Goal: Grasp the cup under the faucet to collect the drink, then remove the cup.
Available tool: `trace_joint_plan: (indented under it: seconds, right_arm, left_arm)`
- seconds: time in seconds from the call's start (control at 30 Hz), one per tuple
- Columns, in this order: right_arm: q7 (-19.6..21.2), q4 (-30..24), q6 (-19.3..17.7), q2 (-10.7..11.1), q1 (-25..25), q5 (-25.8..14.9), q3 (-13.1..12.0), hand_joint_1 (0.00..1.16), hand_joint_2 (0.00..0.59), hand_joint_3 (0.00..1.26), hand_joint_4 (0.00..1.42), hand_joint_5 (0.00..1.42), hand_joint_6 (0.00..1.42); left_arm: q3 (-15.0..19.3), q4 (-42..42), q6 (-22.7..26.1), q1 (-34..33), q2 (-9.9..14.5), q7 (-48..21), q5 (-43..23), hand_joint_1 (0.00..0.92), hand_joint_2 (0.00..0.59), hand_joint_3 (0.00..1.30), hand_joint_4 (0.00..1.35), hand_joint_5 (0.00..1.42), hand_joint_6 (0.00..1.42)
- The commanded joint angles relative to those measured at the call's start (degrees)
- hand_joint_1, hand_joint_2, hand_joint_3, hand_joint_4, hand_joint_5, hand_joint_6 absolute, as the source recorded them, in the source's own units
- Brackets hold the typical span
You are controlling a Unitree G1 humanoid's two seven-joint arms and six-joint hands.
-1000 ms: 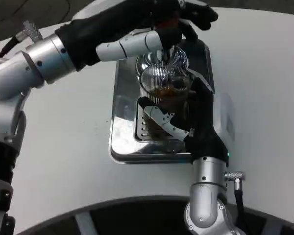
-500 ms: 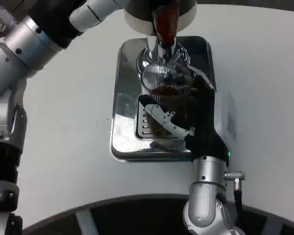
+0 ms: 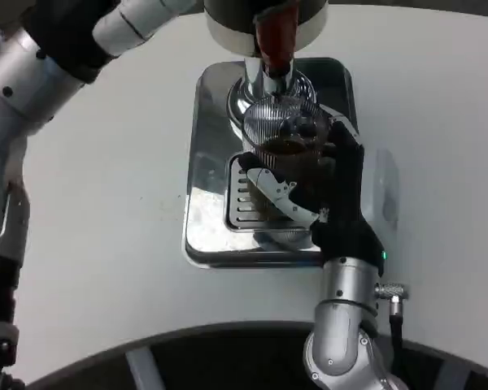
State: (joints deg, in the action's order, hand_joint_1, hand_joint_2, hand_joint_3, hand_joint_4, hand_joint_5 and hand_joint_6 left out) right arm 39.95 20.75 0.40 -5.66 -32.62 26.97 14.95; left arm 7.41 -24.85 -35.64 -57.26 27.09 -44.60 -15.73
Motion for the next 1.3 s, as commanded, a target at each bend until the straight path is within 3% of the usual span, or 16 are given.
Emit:
trace_joint_plan:
  seconds: [0.03,0.47,1.3]
  right_arm:
    - [1.07,-1.45,-0.04,-4.2,0.72,0.07,0.35,0.79,0.23,0.59,0.73,0.83,0.7]
    - [0.83,-10.2,-0.71,-3.36,5.69,1.11,1.36,0.83,0.206,0.72,0.87,1.04,0.97]
    - [-2.16,-23.98,-0.49,-0.99,14.39,4.62,1.17,0.85,0.198,0.79,0.96,1.18,1.17]
  left_arm:
    - [1.36,4.15,1.29,3.53,1.78,-0.36,-1.76,0.0,0.14,0.35,0.41,0.49,0.38]
    - [3.72,8.47,3.8,10.12,4.37,-0.26,-2.91,0.0,0.141,0.36,0.42,0.49,0.39]
    - [7.69,10.47,3.49,19.01,7.9,0.13,-3.96,0.0,0.143,0.36,0.42,0.49,0.4]
